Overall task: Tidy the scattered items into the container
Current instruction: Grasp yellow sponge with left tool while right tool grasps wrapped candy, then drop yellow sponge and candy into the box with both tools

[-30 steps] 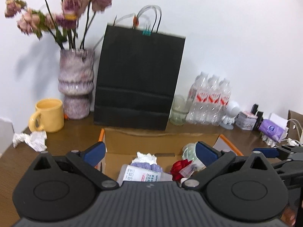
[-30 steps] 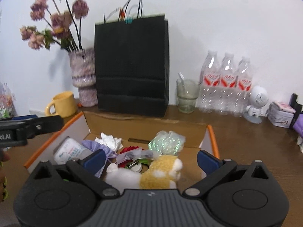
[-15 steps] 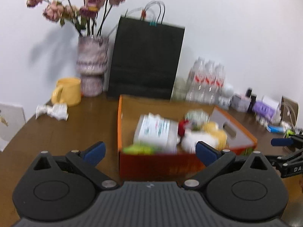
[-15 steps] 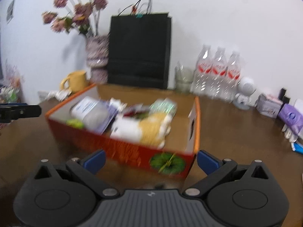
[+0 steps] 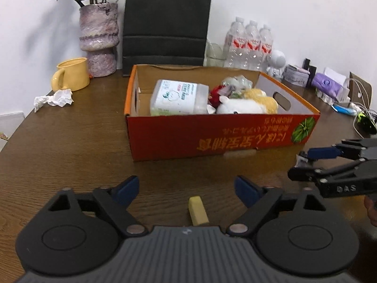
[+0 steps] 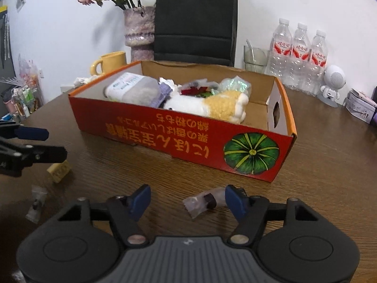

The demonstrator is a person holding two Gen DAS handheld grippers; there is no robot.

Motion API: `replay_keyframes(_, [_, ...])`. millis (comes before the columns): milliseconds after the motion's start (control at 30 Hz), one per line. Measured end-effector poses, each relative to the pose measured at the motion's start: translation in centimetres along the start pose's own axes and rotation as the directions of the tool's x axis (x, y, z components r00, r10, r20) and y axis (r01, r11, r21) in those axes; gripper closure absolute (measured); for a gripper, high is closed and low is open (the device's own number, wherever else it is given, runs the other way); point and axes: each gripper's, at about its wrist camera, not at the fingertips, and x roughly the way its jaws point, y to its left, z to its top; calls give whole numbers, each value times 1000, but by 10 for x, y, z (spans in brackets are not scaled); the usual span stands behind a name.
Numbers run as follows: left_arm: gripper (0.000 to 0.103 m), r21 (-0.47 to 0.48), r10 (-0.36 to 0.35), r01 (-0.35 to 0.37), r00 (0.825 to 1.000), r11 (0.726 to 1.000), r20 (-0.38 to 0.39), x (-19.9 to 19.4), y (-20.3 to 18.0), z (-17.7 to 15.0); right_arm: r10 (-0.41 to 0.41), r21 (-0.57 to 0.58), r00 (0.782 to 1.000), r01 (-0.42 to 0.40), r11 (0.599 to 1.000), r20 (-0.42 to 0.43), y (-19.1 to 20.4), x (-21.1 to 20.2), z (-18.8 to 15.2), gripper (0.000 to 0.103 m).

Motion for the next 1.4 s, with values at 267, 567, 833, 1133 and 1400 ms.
replay_keyframes(267, [61,39,-13,17,996,999,-90,12,-9,-11,-7,25,1000,7,1000,-11,-5,8,-7,34])
replay_keyframes(567, [80,19,-6,7,996,1000,-87,7,-6,-15,-31,57,1000,31,998,-3,-9,4,-5,69])
replay_keyframes(833, [87,10,-3,4,998,1000,-59,3,-7,-18,-39,94,999,38,995,8,-11,-4,-9,76])
replay_keyframes(1133, [91,8,5,-5,1000,1000,-29,-3,-7,-16,-36,97,999,32,995,32,-9,-15,-10,86])
replay_keyframes(1400, [91,4,4,-4,1000,1000,-13,-7,-7,-16,-48,84,997,43,996,53,-8,-22,-8,94])
